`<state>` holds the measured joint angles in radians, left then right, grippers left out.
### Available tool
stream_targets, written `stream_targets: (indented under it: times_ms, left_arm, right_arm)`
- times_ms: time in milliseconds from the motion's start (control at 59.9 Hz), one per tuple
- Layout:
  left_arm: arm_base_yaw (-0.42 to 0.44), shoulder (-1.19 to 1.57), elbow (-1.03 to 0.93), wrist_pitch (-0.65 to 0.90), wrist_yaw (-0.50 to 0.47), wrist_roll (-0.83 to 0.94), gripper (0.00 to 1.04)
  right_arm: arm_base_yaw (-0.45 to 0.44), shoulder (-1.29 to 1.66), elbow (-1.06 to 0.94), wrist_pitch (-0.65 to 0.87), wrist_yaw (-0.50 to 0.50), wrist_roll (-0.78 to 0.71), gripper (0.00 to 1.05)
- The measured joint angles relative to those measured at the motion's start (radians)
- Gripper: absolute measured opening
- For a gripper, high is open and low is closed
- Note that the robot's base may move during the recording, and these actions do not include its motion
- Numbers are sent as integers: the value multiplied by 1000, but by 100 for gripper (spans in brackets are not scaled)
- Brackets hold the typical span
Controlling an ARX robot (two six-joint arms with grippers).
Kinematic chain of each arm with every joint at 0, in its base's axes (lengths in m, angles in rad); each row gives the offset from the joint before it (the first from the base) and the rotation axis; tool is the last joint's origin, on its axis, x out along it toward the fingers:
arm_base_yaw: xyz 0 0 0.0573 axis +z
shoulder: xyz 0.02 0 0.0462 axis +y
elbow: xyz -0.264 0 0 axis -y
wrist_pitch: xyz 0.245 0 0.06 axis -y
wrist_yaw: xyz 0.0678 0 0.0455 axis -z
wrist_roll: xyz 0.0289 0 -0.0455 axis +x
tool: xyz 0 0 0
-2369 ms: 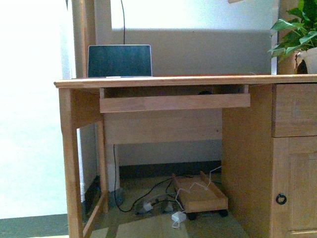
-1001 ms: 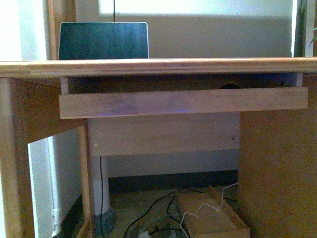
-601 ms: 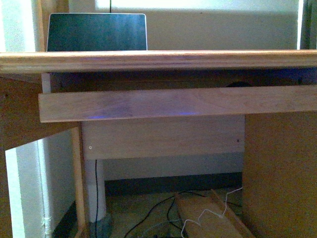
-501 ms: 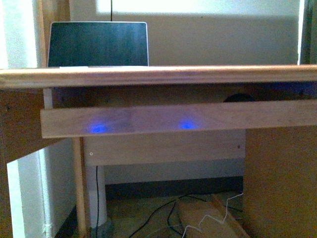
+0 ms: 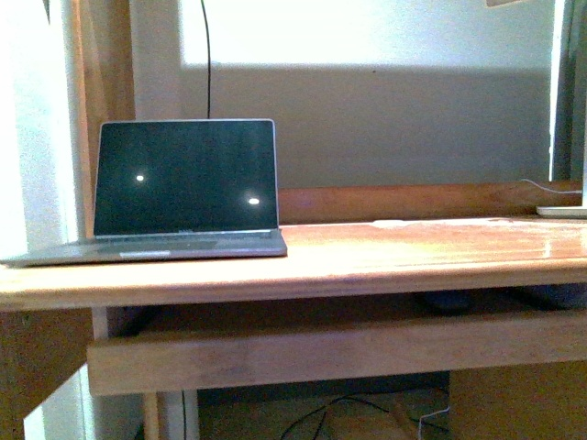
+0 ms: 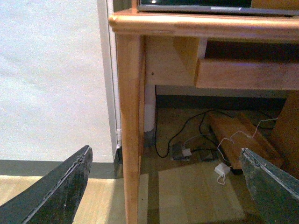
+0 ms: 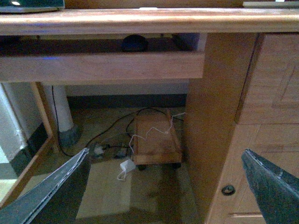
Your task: Place mouse
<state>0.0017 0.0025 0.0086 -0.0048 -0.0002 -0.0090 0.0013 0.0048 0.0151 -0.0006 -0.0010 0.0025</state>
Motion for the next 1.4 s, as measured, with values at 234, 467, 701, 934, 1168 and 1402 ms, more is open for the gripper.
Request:
stream_targets:
  times_ms: [234,467,701,934,1168,1402]
  left_arm:
    - [29,55,39,-98,141,-5,97]
    - [95,629,100,237,323,293,97]
    - [143,1336,230,950,425,933,97]
    - [104,1838,445,1287,521,1423,97]
    - [65,2041,653,1350,531,1541,97]
    - [25,2142,762,1361,594,1578,97]
  right_arm:
    - [0,0,0,0,1,0,97]
    - [0,0,0,0,0,0,97]
    - [0,0,0,0,0,0,97]
    - [0,0,0,0,0,0,97]
    - [0,0,0,0,0,0,97]
    - [0,0,0,0,0,0,97]
